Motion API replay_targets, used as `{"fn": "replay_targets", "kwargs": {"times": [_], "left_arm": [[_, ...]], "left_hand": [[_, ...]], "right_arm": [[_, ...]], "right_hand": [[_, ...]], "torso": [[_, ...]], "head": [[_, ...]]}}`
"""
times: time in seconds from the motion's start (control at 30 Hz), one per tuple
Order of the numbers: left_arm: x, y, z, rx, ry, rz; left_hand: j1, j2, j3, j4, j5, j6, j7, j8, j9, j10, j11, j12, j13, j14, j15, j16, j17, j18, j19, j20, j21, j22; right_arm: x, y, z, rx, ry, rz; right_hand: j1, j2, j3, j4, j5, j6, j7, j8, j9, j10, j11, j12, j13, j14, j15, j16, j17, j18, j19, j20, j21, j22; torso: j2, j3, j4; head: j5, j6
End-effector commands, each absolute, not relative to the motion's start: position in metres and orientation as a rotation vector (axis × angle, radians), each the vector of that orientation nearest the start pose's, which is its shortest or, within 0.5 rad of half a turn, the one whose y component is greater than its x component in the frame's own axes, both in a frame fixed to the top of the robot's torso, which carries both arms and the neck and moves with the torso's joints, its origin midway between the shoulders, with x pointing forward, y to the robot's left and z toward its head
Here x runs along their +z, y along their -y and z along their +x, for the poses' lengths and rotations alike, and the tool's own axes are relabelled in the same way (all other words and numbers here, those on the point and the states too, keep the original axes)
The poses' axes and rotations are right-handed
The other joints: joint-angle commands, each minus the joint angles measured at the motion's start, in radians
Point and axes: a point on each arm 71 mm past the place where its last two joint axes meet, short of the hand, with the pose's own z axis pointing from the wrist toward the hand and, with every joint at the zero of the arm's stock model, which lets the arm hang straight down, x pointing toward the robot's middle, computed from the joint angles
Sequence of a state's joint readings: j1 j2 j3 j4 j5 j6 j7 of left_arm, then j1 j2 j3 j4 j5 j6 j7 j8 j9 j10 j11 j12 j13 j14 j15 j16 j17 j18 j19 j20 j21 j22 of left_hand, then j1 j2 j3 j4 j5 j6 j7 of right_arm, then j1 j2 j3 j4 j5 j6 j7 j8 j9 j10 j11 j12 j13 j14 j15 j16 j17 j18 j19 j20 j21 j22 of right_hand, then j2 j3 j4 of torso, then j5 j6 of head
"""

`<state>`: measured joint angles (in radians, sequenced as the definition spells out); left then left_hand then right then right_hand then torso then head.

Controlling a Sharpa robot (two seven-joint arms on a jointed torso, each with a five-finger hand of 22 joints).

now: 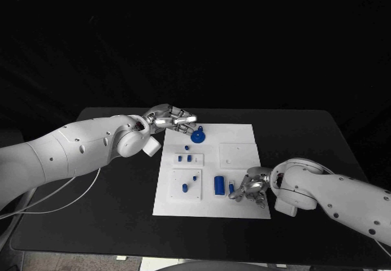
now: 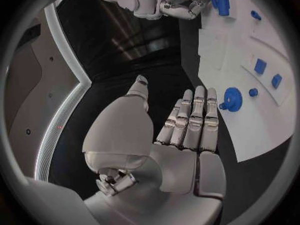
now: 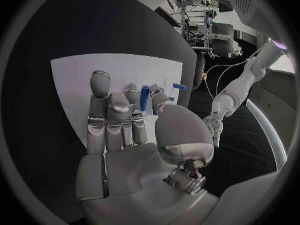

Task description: Assemble the parts on the task board

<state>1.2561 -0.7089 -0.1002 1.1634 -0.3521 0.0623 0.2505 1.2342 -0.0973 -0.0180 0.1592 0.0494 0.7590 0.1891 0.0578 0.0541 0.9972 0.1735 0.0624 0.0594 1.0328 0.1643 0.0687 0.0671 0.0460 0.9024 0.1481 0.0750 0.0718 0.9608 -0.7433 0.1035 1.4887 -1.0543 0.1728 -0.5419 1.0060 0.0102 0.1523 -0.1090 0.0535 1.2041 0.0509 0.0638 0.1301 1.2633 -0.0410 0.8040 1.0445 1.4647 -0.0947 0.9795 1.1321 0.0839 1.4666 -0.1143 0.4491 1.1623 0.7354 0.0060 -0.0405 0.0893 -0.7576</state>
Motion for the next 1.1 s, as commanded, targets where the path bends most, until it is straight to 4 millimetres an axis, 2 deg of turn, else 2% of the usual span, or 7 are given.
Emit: {"fn": "replay_targets", "kwargs": {"times": [0.03,0.67,0.77,0.83,0.87,0.97,1.1], "left_arm": [[-0.1991,-0.2251,0.5407,-1.424,-1.817,-0.709],[-0.1999,-0.2259,0.5407,-1.420,-1.820,-0.710],[-0.2000,-0.2260,0.5407,-1.420,-1.820,-0.711],[-0.2001,-0.2261,0.5407,-1.419,-1.821,-0.711],[-0.2001,-0.2262,0.5406,-1.419,-1.822,-0.711],[-0.2002,-0.2264,0.5406,-1.418,-1.823,-0.711],[-0.2003,-0.2267,0.5406,-1.417,-1.824,-0.711]], "left_hand": [[0.000,0.015,0.000,-0.006,-0.002,0.001,0.000,0.000,0.001,-0.006,0.002,-0.003,0.000,0.001,0.000,-0.005,-0.001,-0.010,0.001,0.000,0.000,0.001],[0.000,0.015,0.000,-0.006,-0.002,0.001,0.000,0.000,0.001,-0.006,0.002,-0.003,0.000,0.001,0.000,-0.005,-0.001,-0.010,0.001,0.000,0.000,0.001],[-0.002,0.017,-0.002,-0.008,-0.002,0.003,0.000,0.000,0.001,-0.006,0.002,-0.003,0.000,0.001,-0.001,-0.005,-0.001,-0.010,0.001,0.000,0.000,0.001],[-0.002,0.017,-0.002,-0.008,-0.002,0.003,0.000,0.000,0.001,-0.006,0.002,-0.003,0.000,0.001,-0.001,-0.005,-0.001,-0.010,0.001,0.000,0.000,0.001],[-0.002,0.017,-0.002,-0.008,-0.002,0.003,0.000,0.000,0.001,-0.006,0.002,-0.003,0.000,0.001,-0.001,-0.005,-0.001,-0.010,0.001,0.000,0.000,0.001],[-0.002,0.017,-0.002,-0.008,-0.002,0.003,0.000,0.000,0.001,-0.006,0.002,-0.003,0.000,0.001,-0.001,-0.005,-0.001,-0.010,0.001,0.000,0.000,0.001],[-0.002,0.017,-0.002,-0.008,-0.002,0.003,0.000,0.000,0.001,-0.006,0.002,-0.003,0.000,0.001,-0.001,-0.005,-0.001,-0.010,0.001,0.000,0.000,0.001]], "right_arm": [[-0.2935,0.1734,0.4402,0.563,-2.503,0.265],[-0.2921,0.1725,0.4441,0.583,-2.451,0.303],[-0.2918,0.1721,0.4444,0.588,-2.446,0.306],[-0.2916,0.1719,0.4445,0.591,-2.443,0.308],[-0.2915,0.1718,0.4445,0.593,-2.442,0.308],[-0.2912,0.1719,0.4441,0.597,-2.442,0.306],[-0.2907,0.1729,0.4432,0.604,-2.445,0.299]], "right_hand": [[0.007,0.014,0.010,0.000,-0.004,-0.001,-0.005,0.001,0.002,0.001,0.004,0.000,0.000,0.003,-0.001,0.000,0.001,-0.012,0.037,-0.005,-0.004,0.001],[-0.029,0.014,-0.016,0.025,-0.005,0.008,-0.006,0.001,0.003,0.006,0.002,0.002,0.000,0.003,-0.004,0.001,0.004,-0.014,0.039,-0.009,-0.002,0.001],[-0.059,0.006,-0.063,0.047,-0.006,0.008,-0.007,0.001,0.005,0.007,0.003,0.002,0.001,0.003,-0.004,0.001,0.005,-0.014,0.038,-0.009,-0.002,0.001],[-0.060,0.016,-0.104,0.057,-0.006,0.008,-0.007,0.001,0.007,0.007,0.003,0.002,0.001,0.003,-0.004,0.001,0.005,-0.014,0.039,-0.009,-0.002,0.000],[-0.035,0.040,-0.166,0.059,-0.005,0.004,-0.006,-0.001,0.011,0.007,0.001,0.001,0.000,0.003,-0.004,0.001,0.006,-0.013,0.038,-0.009,-0.001,0.000],[-0.024,0.058,-0.212,0.060,-0.005,0.006,-0.006,0.002,0.015,0.007,0.003,0.000,0.000,0.004,-0.004,0.000,0.007,-0.013,0.038,-0.009,-0.002,-0.001],[-0.019,0.056,-0.232,0.057,-0.005,0.005,-0.006,0.001,0.017,0.007,0.003,-0.001,0.001,0.003,-0.004,-0.002,0.007,-0.014,0.038,-0.009,-0.002,-0.001]], "torso": [[0.000,-0.0003,0.0000],[0.000,0.0003,-0.0007],[0.000,0.0003,-0.0007],[0.000,0.0004,-0.0008],[0.000,0.0004,-0.0008],[0.000,0.0002,-0.0005],[0.000,-0.0002,-0.0002]], "head": [[0.000,0.000],[0.000,0.005],[0.000,0.005],[0.000,0.005],[0.000,0.005],[-0.001,0.005],[-0.002,0.005]]}}
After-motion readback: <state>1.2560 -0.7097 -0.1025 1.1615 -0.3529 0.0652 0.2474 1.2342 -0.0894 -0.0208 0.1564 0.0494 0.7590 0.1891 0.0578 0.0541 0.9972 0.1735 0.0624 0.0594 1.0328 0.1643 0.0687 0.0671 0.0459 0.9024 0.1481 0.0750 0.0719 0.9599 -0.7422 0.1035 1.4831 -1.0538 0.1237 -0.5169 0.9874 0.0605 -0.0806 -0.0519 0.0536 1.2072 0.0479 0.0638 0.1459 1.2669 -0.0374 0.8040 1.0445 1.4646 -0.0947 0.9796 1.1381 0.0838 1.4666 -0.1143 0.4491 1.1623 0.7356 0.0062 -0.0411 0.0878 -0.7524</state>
